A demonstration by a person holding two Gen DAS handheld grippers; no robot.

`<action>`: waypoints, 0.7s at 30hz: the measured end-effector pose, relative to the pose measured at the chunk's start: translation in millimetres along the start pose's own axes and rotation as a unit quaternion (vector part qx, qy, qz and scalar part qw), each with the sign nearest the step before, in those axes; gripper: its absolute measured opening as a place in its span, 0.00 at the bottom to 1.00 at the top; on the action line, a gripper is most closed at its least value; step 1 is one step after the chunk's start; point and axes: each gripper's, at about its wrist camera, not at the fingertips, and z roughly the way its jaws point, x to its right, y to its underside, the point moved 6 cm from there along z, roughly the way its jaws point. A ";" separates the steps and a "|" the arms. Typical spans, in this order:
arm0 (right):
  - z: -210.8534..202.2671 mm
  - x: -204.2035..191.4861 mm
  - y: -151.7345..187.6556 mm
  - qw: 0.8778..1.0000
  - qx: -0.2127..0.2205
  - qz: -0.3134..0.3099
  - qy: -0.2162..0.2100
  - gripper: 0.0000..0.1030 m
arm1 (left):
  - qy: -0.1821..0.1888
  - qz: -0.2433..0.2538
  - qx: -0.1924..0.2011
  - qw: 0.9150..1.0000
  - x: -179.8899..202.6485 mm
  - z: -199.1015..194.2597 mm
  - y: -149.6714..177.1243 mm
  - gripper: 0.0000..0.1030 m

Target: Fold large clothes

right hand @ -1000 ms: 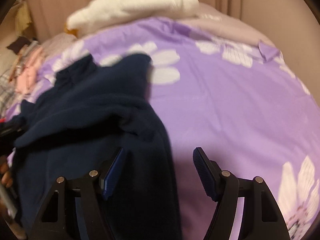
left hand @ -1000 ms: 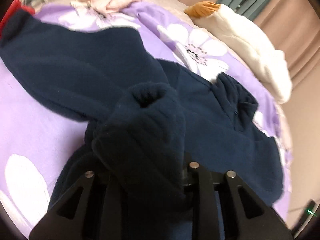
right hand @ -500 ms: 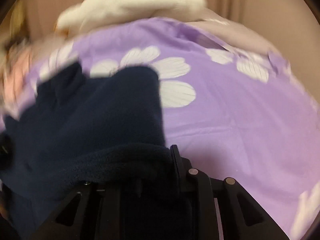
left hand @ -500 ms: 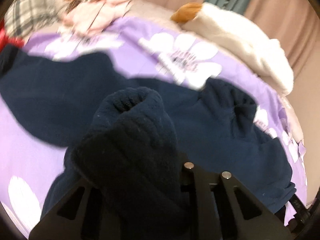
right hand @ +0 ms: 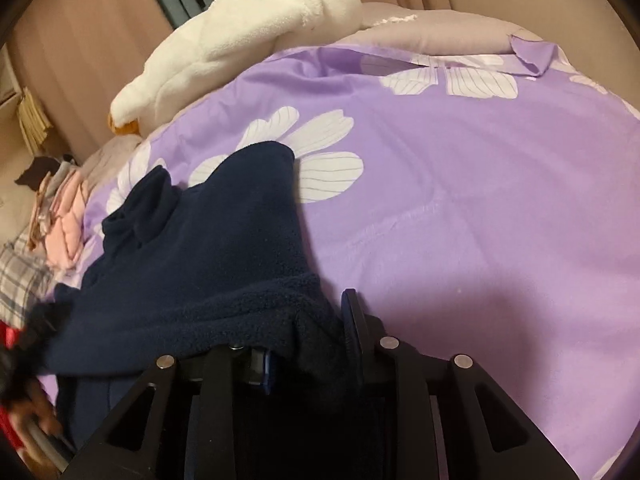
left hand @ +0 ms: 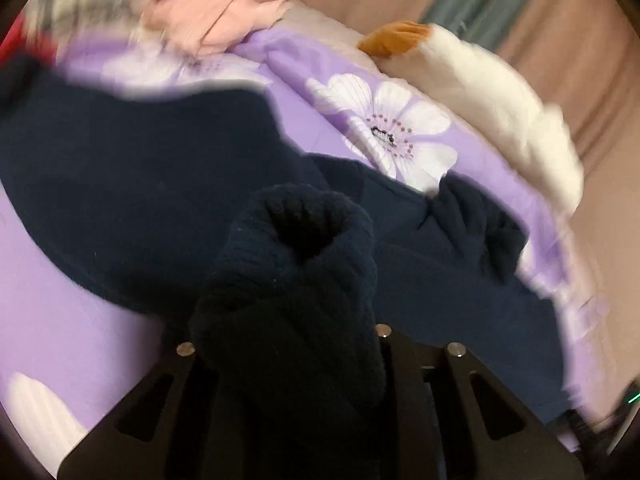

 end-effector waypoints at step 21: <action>5.5 -9.4 4.2 0.997 -0.002 -0.043 0.063 0.31 | -0.107 0.025 0.037 0.993 -26.9 -89.8 -34.6 0.33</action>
